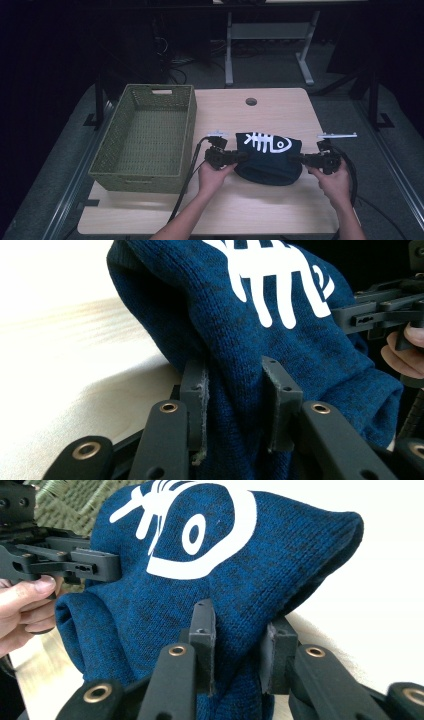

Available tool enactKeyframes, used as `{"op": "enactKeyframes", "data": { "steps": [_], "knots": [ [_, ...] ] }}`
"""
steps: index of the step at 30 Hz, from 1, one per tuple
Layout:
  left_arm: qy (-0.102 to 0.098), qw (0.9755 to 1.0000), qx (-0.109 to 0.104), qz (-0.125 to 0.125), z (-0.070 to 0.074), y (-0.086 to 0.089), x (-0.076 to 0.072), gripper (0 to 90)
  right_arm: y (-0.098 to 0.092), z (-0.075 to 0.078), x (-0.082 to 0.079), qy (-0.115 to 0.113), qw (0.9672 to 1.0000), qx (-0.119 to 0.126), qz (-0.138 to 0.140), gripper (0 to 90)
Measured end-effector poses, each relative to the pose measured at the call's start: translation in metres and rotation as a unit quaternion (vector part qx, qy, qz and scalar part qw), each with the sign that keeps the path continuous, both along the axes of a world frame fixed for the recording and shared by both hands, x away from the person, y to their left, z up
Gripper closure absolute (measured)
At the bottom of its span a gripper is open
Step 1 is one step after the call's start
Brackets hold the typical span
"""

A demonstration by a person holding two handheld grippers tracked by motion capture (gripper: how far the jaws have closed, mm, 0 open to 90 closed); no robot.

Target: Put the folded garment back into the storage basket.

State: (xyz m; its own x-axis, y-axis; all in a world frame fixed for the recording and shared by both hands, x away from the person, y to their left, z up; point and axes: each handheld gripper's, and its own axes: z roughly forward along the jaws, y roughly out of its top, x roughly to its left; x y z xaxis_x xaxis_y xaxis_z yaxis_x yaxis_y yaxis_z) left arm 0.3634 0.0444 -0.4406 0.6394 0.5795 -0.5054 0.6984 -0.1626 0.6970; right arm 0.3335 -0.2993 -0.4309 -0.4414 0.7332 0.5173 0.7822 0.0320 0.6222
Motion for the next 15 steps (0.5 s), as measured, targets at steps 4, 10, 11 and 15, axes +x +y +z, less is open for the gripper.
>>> {"op": "enactKeyframes", "data": {
  "steps": [4,10,11,15],
  "knots": [
    [-0.006,1.0,-0.005,-0.003,0.008,0.0,-0.001,67.9,-0.002,0.007,-0.001,-0.006,1.0,0.007,0.001,72.0],
    [-0.01,0.9999,-0.009,-0.009,0.017,0.0,-0.001,67.9,-0.006,0.015,-0.004,-0.01,0.9996,0.026,0.001,72.0],
    [-0.011,0.9999,-0.01,-0.008,0.018,0.0,-0.001,67.9,-0.007,0.015,-0.005,-0.009,0.9996,0.028,0.002,72.0],
    [-0.011,0.9998,-0.013,-0.012,0.024,-0.001,-0.002,67.9,-0.01,0.018,-0.007,-0.011,0.9991,0.041,0.002,72.1]
  ]
}}
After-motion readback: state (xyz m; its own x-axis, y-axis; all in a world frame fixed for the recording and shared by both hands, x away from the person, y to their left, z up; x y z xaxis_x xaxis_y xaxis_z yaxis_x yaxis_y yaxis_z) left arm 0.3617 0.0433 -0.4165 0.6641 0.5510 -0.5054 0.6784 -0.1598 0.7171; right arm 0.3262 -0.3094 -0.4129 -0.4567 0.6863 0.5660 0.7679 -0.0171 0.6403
